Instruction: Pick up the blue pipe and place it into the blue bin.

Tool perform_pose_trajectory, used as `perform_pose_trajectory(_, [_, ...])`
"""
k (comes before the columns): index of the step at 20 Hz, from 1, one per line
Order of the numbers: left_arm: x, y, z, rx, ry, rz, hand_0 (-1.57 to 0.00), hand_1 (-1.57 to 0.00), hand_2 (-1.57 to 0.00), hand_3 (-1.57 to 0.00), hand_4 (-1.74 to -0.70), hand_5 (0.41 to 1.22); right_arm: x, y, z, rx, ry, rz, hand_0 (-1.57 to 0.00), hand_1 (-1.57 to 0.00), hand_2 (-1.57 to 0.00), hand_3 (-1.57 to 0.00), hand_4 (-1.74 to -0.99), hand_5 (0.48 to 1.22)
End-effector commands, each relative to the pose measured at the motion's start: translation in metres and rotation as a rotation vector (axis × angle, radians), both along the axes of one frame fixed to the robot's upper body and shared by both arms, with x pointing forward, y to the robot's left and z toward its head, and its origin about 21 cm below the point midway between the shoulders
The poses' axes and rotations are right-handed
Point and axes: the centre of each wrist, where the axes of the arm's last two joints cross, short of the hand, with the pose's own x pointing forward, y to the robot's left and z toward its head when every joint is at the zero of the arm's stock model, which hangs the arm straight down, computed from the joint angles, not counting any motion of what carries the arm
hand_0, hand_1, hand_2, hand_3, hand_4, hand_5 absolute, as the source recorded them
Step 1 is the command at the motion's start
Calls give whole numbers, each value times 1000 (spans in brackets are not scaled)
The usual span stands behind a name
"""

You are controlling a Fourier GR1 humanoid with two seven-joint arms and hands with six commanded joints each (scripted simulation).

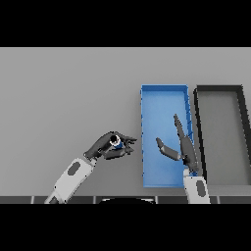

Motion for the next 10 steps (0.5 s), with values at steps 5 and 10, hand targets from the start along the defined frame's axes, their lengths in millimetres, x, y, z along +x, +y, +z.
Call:
perform_pose_trajectory(5, [-2,-10,26,10,-14,-39,-1556,-1558,-1559,-1486,-1736,1216,-1,-7,1,-15,-5,-8,1,1,1,1,-1144,601])
perform_pose_trajectory(10, [-5,-12,31,47,-8,-46,-1566,-1567,-1567,-1496,-1739,1219,-7,-10,-2,-19,-23,-12,1,1,1,1,-1127,605])
